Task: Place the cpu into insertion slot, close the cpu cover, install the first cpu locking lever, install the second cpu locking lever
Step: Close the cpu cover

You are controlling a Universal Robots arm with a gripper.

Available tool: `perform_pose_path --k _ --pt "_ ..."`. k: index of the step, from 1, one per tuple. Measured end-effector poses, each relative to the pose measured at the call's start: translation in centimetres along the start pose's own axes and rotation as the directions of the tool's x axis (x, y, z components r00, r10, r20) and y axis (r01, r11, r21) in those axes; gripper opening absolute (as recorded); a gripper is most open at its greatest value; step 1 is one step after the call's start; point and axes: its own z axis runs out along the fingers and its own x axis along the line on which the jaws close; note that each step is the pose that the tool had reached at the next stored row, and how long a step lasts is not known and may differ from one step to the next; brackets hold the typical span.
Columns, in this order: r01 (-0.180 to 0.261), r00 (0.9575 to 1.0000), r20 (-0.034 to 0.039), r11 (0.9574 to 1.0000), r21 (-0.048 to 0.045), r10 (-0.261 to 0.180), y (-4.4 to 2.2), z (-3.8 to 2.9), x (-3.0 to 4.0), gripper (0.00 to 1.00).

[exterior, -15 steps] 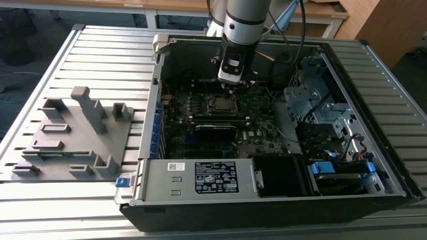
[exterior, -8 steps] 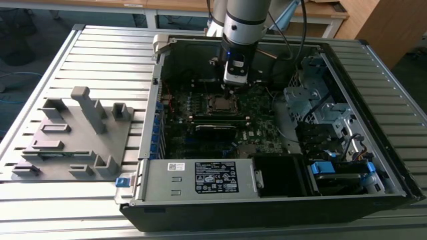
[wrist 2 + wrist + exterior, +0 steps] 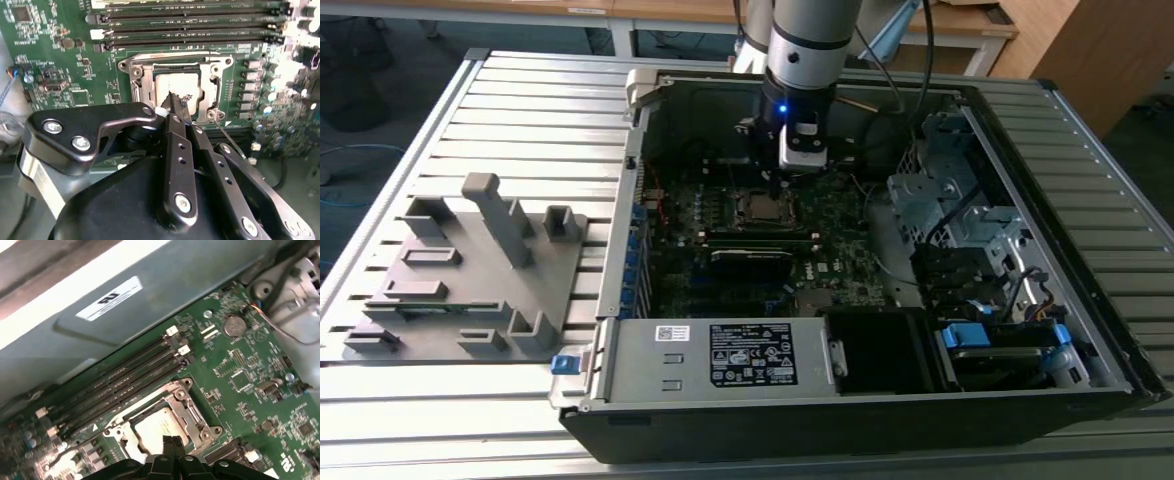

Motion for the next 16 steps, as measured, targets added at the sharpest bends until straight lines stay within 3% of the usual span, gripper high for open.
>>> perform_pose_path --k 5,11,13,16 --pt "0.086 0.9963 0.0016 0.9963 0.0023 -0.086 0.0 0.03 0.0 0.1" --pt "0.172 0.9851 0.003 0.9851 0.0019 -0.172 0.0 0.07 0.0 0.1" --pt "0.186 0.9825 0.0076 0.9825 -0.0007 -0.186 0.0 0.08 0.0 0.1" --pt "0.206 0.9784 0.02 0.9786 -0.0046 -0.206 -0.01 0.08 -0.01 0.1"
